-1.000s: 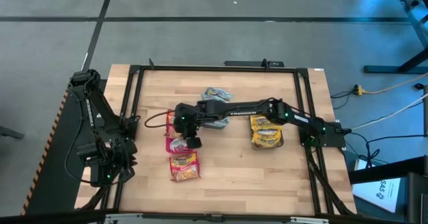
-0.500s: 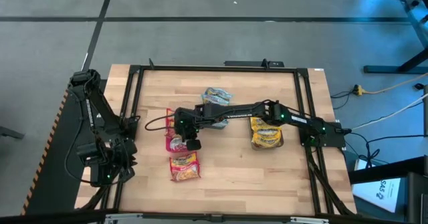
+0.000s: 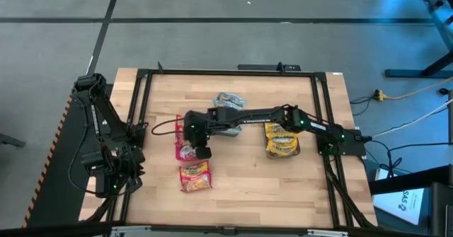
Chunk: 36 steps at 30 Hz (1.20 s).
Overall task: Sort Maruchan noodles
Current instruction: Adjust the red noodle packs in the red bin
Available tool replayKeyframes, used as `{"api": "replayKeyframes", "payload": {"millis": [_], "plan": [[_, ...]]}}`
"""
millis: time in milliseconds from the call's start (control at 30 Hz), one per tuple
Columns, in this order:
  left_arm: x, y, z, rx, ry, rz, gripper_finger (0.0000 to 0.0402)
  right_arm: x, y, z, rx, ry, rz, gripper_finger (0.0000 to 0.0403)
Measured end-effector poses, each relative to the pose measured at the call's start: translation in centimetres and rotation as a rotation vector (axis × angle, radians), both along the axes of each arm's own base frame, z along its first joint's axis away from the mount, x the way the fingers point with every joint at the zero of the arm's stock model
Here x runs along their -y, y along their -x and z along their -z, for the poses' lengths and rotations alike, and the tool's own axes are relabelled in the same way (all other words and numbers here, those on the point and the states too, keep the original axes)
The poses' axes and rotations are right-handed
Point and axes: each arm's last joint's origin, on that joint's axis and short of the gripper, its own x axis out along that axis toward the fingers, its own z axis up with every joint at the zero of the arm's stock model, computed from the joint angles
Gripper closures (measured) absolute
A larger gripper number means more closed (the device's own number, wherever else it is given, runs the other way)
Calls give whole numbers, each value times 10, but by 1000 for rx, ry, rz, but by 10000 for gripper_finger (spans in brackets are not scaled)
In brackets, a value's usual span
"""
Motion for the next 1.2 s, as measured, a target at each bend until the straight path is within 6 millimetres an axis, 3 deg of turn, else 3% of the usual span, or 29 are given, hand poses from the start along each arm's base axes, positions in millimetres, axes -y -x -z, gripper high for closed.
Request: {"api": "replayKeyframes", "payload": {"millis": [167, 533, 667, 1033, 1200], "plan": [[0, 0, 0, 0, 0, 0, 306, -3, -4, -11, 79, -73, -22, 341], [0, 0, 0, 0, 0, 0, 306, 0, -13, -10, 176, -41, 7, 341], [0, 0, 0, 0, 0, -1, 306, 4, -16, -1, 176, -51, 12, 341], [1, 0, 0, 1, 9, -6, 306, 5, -26, 46, 105, -29, 86, 341], [1, 0, 0, 3, 16, -6, 306, 9, -26, 48, 93, -47, 119, 341]]}}
